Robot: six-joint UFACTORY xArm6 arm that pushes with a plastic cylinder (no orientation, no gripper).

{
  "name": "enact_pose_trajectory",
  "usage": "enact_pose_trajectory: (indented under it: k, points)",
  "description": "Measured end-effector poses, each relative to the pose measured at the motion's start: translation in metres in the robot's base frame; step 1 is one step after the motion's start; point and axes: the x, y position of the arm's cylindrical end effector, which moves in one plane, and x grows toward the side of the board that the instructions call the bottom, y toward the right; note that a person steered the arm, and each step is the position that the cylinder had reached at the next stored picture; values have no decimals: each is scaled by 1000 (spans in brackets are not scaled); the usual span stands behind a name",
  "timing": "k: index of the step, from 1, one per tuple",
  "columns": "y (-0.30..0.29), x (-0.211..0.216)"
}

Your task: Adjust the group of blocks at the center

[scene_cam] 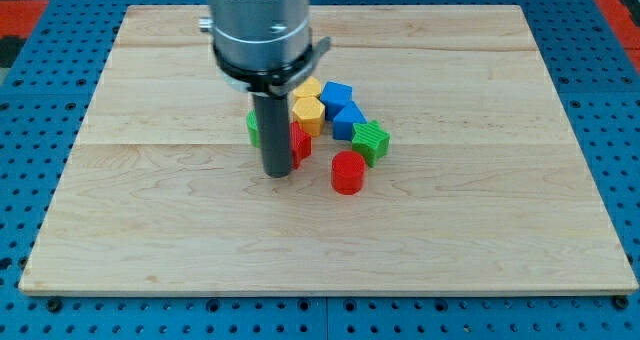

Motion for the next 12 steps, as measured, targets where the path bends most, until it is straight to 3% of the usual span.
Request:
enact_pose_trajectory:
  k: [1, 2, 3, 4, 5, 7, 8, 9, 11, 12]
  points:
    - [-9, -1]
    - [32, -17]
    - [40, 1]
    - [27, 68]
    - [90, 72]
    - [97, 8]
    - [83, 55]
    - [21, 55]
    - [-13, -16]
    - [18, -24]
